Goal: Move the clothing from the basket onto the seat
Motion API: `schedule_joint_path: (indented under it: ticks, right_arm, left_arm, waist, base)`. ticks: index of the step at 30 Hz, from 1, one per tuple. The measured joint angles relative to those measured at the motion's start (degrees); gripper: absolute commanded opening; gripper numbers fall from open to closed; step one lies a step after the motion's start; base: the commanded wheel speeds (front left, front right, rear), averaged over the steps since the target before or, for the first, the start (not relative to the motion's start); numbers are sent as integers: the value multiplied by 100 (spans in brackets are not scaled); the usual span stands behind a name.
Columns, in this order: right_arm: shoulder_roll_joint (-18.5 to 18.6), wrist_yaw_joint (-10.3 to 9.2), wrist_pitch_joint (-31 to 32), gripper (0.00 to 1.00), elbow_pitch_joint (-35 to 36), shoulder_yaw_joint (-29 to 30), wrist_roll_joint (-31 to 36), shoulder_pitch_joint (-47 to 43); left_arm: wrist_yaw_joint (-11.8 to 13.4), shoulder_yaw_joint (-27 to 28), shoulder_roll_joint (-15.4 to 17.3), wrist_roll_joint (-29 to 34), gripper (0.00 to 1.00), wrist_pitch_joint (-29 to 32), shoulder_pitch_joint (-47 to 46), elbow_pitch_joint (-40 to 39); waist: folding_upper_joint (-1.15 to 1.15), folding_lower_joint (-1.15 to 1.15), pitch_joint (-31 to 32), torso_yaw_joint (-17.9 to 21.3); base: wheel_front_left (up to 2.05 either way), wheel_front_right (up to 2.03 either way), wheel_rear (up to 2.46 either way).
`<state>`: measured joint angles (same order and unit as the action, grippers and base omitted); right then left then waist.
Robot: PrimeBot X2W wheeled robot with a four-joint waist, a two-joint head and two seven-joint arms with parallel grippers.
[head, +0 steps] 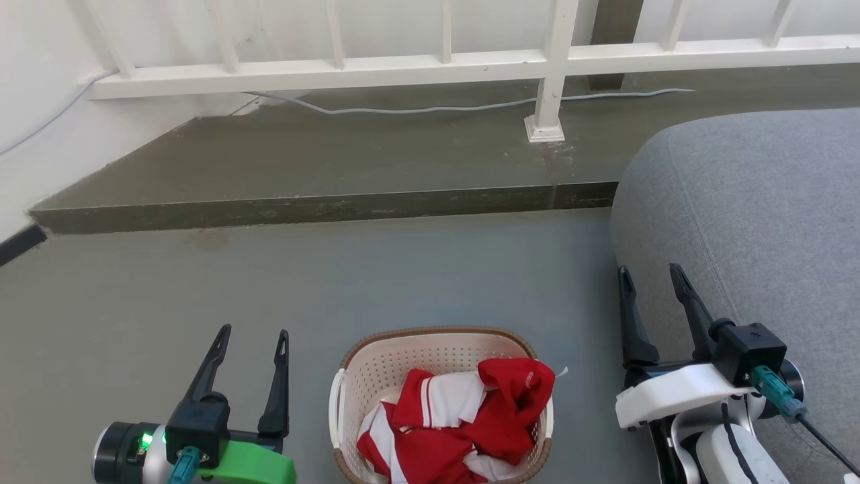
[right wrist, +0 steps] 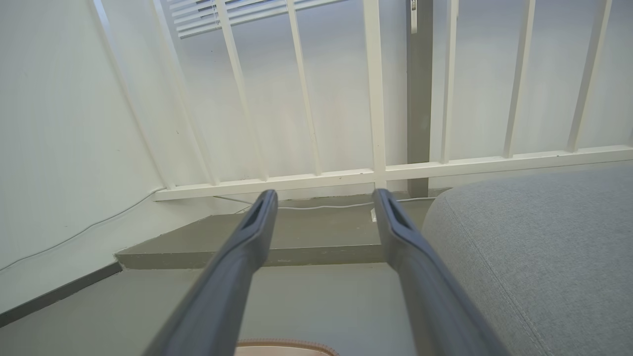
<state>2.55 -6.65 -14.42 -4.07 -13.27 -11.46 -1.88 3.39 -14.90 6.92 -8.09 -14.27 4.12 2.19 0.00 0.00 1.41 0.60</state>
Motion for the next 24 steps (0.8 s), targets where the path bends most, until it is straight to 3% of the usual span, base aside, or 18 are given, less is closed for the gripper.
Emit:
schedule_joint_path:
  ticks: [13, 24]
  right_arm:
    - [-1, -1, 0, 100, 55, -1, 1, -3]
    - [-2, -2, 0, 100, 241, 172, 1, 47]
  left_arm:
    - [0, 40, 29, 3, 100, 0, 2, -24]
    - [15, 170, 97, 24, 100, -15, -67, -98]
  waist:
    - [0, 0, -79, 33]
    - [0, 0, -589, 78]
  base:
    - [0, 0, 0]
    - [0, 0, 0]
